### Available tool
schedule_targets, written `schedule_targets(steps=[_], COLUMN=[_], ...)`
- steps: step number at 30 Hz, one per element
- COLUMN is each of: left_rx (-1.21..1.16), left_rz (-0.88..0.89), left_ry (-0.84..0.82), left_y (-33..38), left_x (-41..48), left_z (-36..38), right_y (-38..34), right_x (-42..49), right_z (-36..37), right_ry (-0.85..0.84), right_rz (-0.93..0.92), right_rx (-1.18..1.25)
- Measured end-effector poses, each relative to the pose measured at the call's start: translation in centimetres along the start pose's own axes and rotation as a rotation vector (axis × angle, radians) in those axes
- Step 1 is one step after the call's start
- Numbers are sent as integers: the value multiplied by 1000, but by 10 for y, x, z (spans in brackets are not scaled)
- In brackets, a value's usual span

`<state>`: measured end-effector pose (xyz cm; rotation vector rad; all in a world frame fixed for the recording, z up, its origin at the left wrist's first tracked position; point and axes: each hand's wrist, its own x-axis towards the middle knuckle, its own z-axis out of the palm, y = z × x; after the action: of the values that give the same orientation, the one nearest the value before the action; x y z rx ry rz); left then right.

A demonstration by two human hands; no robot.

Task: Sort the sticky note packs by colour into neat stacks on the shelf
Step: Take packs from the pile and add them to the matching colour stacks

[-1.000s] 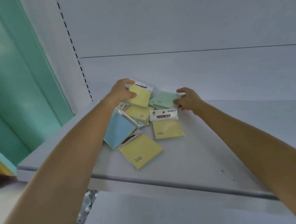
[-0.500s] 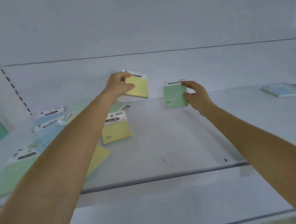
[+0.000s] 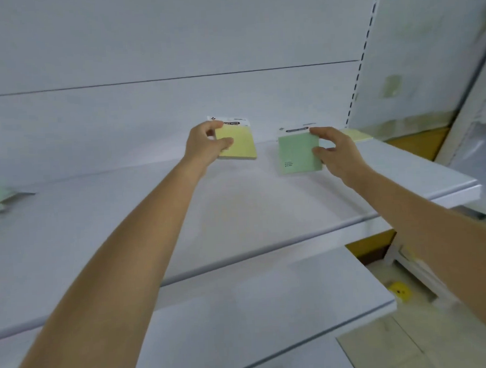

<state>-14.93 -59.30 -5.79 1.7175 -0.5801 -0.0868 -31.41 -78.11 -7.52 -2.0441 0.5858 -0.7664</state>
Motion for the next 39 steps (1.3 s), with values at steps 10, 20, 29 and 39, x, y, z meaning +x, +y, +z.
schedule_targets(steps=[10,20,29,39], left_rx=[49,35,30,-6], left_rz=[6,-12,-49,-22], left_ry=[70,246,229,219], left_y=[6,-13,-26,-3], left_x=[30,55,59,61], left_z=[50,-20,-38,19], right_y=[35,-5,-12,2], right_x=[38,74,89,89], right_z=[-20,86,128,85], right_ry=[-75,-310,-462,-514], right_rz=[0,-86,-37,-281], right_rx=[-1,-15,-254,-434])
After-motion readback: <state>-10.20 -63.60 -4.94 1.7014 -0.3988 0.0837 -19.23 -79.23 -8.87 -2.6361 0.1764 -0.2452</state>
